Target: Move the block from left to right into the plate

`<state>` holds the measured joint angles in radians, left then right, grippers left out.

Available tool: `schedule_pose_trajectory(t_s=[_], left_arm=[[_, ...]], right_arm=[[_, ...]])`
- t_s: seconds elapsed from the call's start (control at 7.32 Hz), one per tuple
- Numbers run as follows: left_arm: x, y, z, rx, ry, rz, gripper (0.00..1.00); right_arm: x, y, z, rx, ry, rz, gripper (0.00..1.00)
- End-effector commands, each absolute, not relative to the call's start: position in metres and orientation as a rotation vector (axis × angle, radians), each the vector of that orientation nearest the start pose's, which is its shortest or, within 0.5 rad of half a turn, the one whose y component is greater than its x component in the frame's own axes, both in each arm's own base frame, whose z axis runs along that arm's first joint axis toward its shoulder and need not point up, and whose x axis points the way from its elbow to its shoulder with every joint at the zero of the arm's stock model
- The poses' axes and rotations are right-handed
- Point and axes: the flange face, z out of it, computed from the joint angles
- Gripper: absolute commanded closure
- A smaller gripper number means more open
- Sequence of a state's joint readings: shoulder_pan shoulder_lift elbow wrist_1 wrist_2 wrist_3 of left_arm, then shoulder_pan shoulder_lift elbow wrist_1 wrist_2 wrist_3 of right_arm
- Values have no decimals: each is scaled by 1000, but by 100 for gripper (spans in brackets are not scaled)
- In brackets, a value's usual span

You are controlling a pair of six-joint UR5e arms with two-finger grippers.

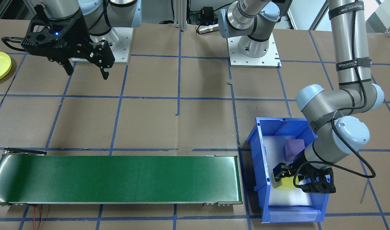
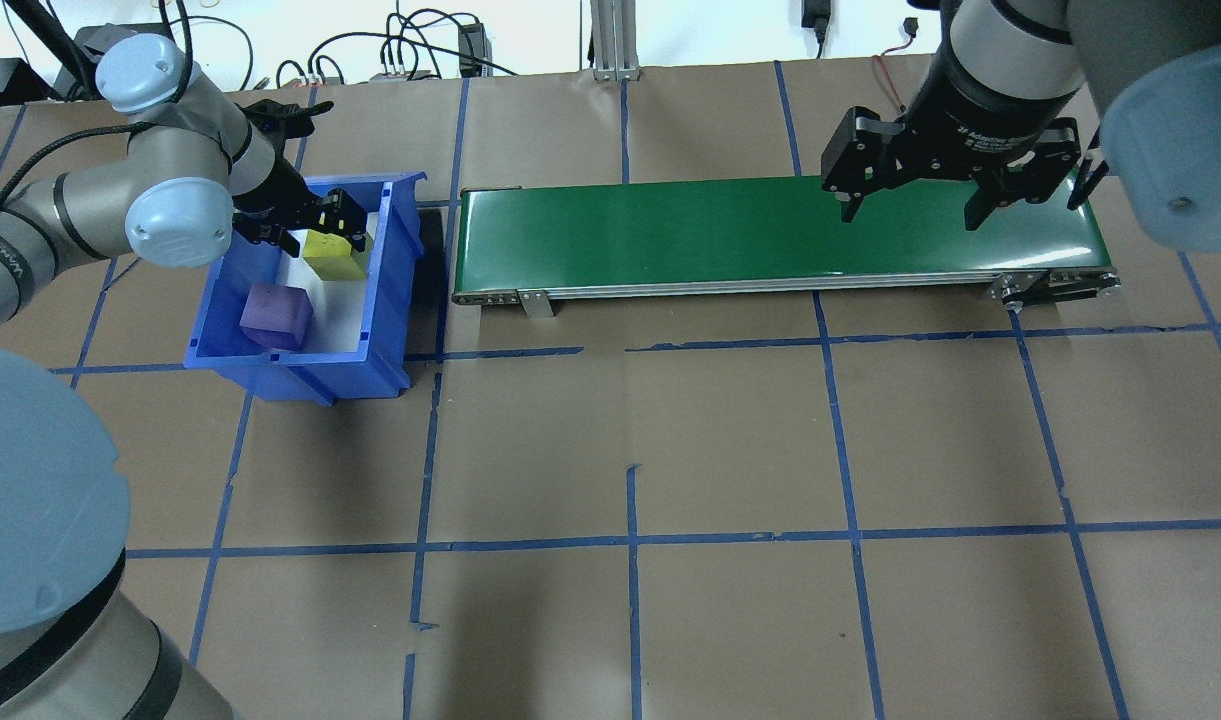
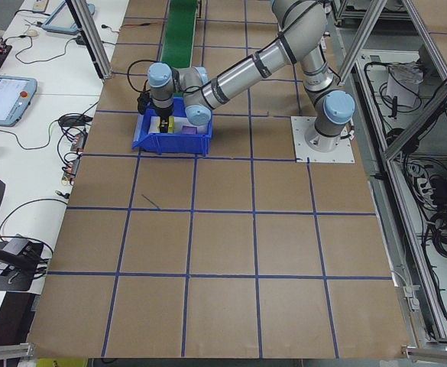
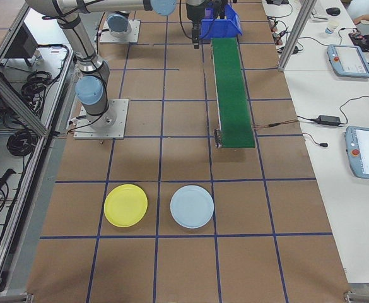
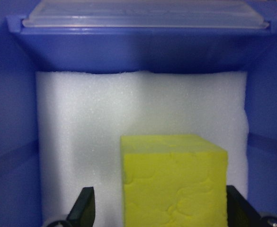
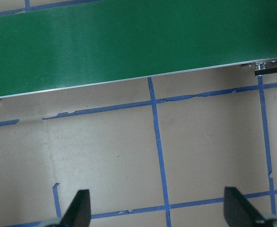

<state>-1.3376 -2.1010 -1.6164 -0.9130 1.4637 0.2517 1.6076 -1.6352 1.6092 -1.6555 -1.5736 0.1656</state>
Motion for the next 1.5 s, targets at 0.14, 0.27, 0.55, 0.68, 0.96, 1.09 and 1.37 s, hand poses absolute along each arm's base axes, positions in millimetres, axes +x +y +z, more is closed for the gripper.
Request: schedule_pose_trajectory(t_s=[0.14,0.27,0.55,0.68,0.96,1.09,1.37], left_arm=[[-7,-654,305,89,3180,-335,78],[-35,-637,349,156,3164,-358,77],[-89,-603,406,247,3165,-371,77],[-119,-594,413,263,3172,-382,77],[-173,-584,393,191,3213,-330,77],[-178,-598,370,191,3221,-337,77],[-181,-632,313,193,3215,-419,77]], right_arm=[[151,-470,509,201,3120,-175,0],[151,-470,509,201,3120,-175,0],[151,-470,509,201,3120,-175,0],[151,-470,510,201,3120,-177,0],[151,-470,509,201,3120,-175,0],[150,-470,510,202,3122,-177,0],[150,-470,510,202,3122,-177,0]])
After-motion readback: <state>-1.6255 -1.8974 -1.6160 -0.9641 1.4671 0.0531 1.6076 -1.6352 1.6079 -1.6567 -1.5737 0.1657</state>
